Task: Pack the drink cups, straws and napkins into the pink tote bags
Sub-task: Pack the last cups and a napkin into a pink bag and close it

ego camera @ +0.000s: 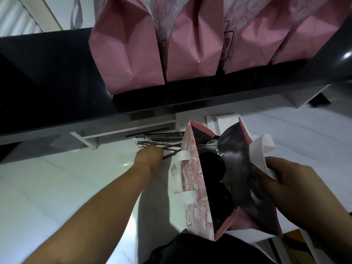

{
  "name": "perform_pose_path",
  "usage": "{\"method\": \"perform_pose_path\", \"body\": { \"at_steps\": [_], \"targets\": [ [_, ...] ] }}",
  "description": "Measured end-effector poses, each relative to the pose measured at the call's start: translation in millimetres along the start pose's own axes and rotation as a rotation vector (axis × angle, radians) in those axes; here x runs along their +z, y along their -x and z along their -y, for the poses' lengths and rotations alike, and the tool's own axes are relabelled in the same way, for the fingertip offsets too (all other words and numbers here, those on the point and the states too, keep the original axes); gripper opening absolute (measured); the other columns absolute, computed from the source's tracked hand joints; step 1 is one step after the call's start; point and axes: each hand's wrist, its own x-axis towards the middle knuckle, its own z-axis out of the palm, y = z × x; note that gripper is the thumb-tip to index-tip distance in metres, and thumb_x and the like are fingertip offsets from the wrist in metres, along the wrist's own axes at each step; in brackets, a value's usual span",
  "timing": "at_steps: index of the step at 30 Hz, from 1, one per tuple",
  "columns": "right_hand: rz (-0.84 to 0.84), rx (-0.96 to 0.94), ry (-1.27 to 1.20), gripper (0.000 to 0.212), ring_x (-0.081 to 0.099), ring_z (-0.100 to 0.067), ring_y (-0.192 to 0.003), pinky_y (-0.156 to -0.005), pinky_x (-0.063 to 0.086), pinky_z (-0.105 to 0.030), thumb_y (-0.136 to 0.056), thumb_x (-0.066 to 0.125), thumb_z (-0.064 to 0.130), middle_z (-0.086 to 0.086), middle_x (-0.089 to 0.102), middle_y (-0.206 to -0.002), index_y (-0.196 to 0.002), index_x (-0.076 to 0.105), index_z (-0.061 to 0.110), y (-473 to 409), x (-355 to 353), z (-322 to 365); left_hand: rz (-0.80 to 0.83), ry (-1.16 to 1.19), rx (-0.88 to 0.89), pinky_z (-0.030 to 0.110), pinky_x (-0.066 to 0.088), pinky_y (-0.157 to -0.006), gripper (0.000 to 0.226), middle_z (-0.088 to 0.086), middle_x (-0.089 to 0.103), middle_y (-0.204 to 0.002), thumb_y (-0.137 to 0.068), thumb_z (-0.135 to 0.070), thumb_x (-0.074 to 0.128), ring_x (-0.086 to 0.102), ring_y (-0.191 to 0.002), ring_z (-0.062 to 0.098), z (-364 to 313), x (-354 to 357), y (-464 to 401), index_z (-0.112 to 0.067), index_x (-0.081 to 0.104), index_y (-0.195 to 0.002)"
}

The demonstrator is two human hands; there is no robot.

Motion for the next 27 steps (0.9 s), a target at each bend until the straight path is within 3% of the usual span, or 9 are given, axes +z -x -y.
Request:
{"method": "perform_pose_path", "body": {
  "at_steps": [3,9,12,16,19,21,23,27],
  "targets": [
    [0.005,-0.015,-0.017,0.025,0.061,-0.011,-0.055,-0.053,0.052,-0.04,-0.087,0.053,0.051,0.012,0.068,-0.065,-0.074,0.063,0.032,0,0,1,-0.021,0.088,-0.004,0.026,0.042,-0.07,0.028,-0.012,0.069,-0.1,-0.092,-0.03,0.052,0.06,-0.087,0.02,1,1,9,-0.039,0.07,-0.112],
    [-0.005,-0.084,0.016,0.037,0.053,-0.013,-0.049,-0.045,0.039,-0.033,-0.088,0.053,0.051,0.02,0.064,-0.068,-0.063,0.052,0.023,-2,1,-3,-0.07,0.092,-0.092,0.024,0.04,-0.058,0.01,0.003,0.066,-0.099,-0.099,-0.028,0.055,0.056,-0.083,0.023,6,-4,31,-0.02,0.062,-0.099],
    [-0.004,-0.14,0.017,0.035,0.054,-0.013,-0.051,-0.045,0.036,-0.029,-0.086,0.049,0.054,0.004,0.059,-0.056,-0.065,0.05,0.026,-3,0,-4,-0.128,0.107,-0.168,0.031,0.043,-0.062,0.008,0.009,0.071,-0.096,-0.087,-0.015,0.06,0.063,-0.084,0.031,4,-25,54,-0.018,0.062,-0.094],
    [-0.02,-0.214,0.029,0.03,0.053,-0.015,-0.051,-0.045,0.034,-0.028,-0.088,0.052,0.047,0.001,0.057,-0.055,-0.07,0.051,0.022,-9,-2,-9,-0.269,0.272,-0.217,0.034,0.058,-0.074,0.019,-0.003,0.076,-0.093,-0.086,-0.017,0.067,0.07,-0.086,0.023,1,-56,99,-0.025,0.072,-0.103],
    [0.023,-0.209,0.083,0.031,0.054,-0.011,-0.057,-0.048,0.032,-0.026,-0.095,0.054,0.045,0.004,0.058,-0.06,-0.072,0.052,0.024,-15,-3,-13,-0.388,0.502,-0.214,0.027,0.058,-0.064,0.021,-0.017,0.075,-0.081,-0.086,-0.019,0.072,0.071,-0.07,0.006,-14,-81,141,-0.037,0.075,-0.096],
    [0.069,-0.182,0.119,0.031,0.053,-0.007,-0.062,-0.049,0.031,-0.022,-0.099,0.052,0.047,0.01,0.056,-0.064,-0.074,0.05,0.028,-17,-5,-13,-0.417,0.583,-0.162,0.018,0.054,-0.059,0.021,-0.024,0.073,-0.077,-0.085,-0.022,0.075,0.071,-0.07,-0.001,-34,-102,168,-0.043,0.073,-0.087],
    [0.076,-0.201,0.107,0.033,0.053,-0.006,-0.06,-0.049,0.029,-0.021,-0.099,0.052,0.048,0.01,0.055,-0.062,-0.072,0.05,0.029,-16,-7,-13,-0.392,0.632,-0.099,0.017,0.054,-0.063,0.021,-0.029,0.073,-0.08,-0.085,-0.024,0.078,0.071,-0.073,-0.004,-56,-122,189,-0.044,0.072,-0.081],
    [0.067,-0.255,0.083,0.036,0.052,-0.006,-0.055,-0.048,0.028,-0.022,-0.1,0.054,0.047,0.01,0.053,-0.058,-0.069,0.048,0.029,-14,-11,-18,-0.165,0.665,0.007,0.033,0.066,-0.068,0.013,-0.02,0.077,-0.078,-0.086,-0.025,0.077,0.074,-0.068,0.003,-103,-152,207,-0.038,0.075,-0.085]
  ]
}}
